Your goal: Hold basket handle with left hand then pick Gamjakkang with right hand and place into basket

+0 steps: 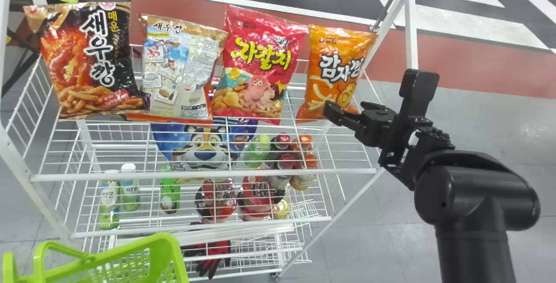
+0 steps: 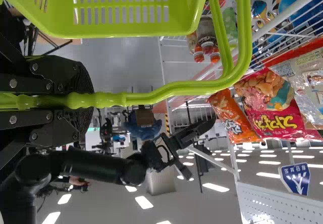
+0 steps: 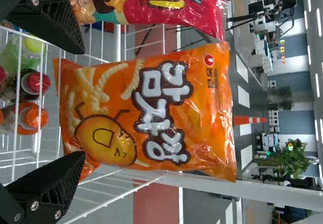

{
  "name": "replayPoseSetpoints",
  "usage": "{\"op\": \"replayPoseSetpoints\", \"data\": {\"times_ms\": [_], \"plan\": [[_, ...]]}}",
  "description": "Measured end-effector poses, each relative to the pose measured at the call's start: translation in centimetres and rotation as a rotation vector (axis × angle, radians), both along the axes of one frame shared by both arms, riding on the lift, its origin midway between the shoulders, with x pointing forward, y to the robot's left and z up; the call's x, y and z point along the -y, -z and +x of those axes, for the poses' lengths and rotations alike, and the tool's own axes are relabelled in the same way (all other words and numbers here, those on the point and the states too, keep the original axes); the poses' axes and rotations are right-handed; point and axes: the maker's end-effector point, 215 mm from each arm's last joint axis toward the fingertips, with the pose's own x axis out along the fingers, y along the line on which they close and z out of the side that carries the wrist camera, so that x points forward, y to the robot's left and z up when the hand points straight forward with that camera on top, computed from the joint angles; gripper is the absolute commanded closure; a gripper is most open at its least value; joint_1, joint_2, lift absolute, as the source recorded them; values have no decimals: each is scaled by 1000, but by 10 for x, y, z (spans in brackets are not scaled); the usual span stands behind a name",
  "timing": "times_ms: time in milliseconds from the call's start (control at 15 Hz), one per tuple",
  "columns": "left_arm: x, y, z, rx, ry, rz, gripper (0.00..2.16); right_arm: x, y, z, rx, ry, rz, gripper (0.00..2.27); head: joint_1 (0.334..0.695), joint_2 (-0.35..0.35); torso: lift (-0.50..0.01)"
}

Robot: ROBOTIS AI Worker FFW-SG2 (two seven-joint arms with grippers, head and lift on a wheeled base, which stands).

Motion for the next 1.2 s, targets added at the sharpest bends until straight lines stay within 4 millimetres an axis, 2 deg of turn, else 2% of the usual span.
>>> {"op": "replayPoseSetpoints", "data": {"times_ms": [133,333,667,933,1200], "plan": [[-1,0,0,-2,-3,-3,2142,7,-11,9,8,10,-5,93,695,-309,-18],[-3,1,0,-4,-8,0,2142,20,-16,17,1,28,-10,90,695,-321,-18],[-4,1,1,-3,-11,3,2142,33,-6,34,-36,49,-15,103,695,-331,-18],[-7,2,1,-5,-18,4,2142,36,-2,51,-55,59,-23,93,695,-325,-18],[-9,4,1,-9,-25,6,2142,24,7,64,-84,37,-47,90,695,-300,-18]]}}
